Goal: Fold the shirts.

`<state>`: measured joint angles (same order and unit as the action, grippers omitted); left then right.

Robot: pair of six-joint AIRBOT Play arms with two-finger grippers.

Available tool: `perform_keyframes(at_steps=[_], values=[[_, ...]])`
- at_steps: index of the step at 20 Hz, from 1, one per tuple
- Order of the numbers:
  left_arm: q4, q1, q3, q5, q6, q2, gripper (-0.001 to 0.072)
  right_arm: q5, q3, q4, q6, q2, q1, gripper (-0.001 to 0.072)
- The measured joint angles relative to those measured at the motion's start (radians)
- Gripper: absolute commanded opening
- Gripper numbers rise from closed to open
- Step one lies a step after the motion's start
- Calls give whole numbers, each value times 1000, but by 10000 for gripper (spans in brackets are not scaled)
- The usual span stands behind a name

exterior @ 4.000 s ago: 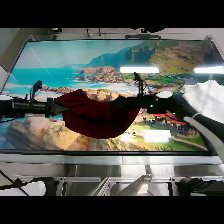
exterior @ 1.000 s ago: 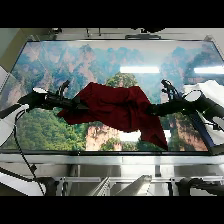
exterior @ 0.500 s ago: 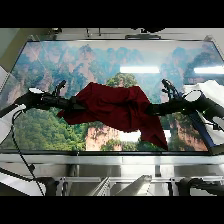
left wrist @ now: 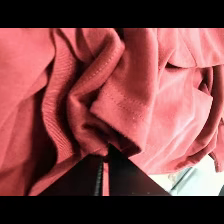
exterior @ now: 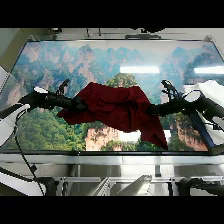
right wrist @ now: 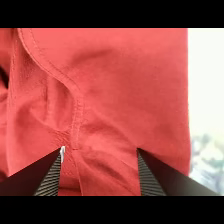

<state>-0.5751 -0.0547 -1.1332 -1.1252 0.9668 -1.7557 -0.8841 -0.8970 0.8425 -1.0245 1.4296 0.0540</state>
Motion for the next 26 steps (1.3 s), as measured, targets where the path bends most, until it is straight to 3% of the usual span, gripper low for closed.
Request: perform_keyframes(at_steps=[2,3,4,12,13,15,16,17,18,22,26], values=[[1,-4,0,-10,0,0,20,0,0,7,19,4,18,543],[2,-5,0,-15,0,0,19,5,0,8,31,5,31,686],[3,-6,0,-19,0,0,19,23,-1,13,43,6,47,702],[2,-7,0,-33,1,0,20,256,-92,50,87,53,163,692],[3,-7,0,-33,1,0,19,272,-103,67,86,70,175,669],[2,-7,0,-34,1,0,19,292,-116,109,71,100,196,352],[2,-7,0,-34,1,0,19,295,-120,131,53,110,203,278],[2,-7,0,-39,1,0,19,299,-123,152,36,117,208,119],[2,-8,0,-43,2,0,19,297,-125,166,18,119,209,16],[58,-31,0,-105,2,31,18,232,-130,202,-73,68,196,15],[211,-106,-3,-256,-19,179,18,134,-160,216,-133,-145,108,15]])
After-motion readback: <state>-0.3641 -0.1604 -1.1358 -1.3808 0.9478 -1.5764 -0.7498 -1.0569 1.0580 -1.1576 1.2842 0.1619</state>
